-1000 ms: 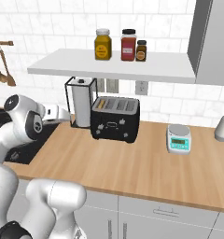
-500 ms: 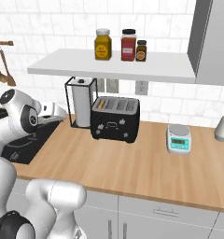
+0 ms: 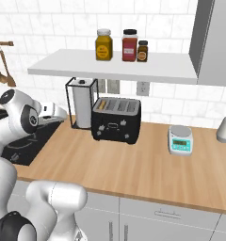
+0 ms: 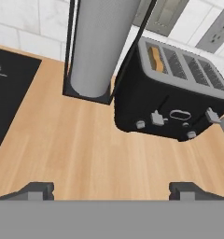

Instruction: Start the toaster. Once the lever pops up, take the bread to the plate on the dining counter.

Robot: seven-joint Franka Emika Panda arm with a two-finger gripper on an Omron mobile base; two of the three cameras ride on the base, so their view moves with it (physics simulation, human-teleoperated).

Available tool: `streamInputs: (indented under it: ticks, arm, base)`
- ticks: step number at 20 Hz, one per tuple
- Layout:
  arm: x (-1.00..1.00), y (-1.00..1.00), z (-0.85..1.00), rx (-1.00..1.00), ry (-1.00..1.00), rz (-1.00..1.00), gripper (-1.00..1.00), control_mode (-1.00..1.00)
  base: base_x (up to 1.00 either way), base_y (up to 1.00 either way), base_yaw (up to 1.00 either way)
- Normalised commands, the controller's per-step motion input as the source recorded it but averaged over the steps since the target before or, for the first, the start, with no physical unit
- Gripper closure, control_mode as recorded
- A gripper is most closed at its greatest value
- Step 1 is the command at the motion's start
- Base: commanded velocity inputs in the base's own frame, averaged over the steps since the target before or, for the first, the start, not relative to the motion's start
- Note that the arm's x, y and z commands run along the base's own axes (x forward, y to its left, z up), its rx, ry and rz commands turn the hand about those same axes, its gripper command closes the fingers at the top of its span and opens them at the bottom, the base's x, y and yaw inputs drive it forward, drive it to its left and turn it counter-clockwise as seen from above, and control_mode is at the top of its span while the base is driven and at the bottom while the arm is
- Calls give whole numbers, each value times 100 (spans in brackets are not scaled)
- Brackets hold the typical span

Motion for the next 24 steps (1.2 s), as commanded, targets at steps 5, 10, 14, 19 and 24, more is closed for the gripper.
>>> streamInputs:
  ticks: [5,10,14,19,24]
  arm:
    - [0,0,0,0,0,0,-100,-100]
    - [0,0,0,0,0,0,-100,-100]
    - [0,0,0,0,0,0,-100,-100]
    - [0,0,0,0,0,0,-100,-100]
    - [0,0,0,0,0,0,-100,-100]
  base:
    - [0,0,0]
    - [0,0,0]
    - [0,0,0]
    - [0,0,0]
    - [0,0,0]
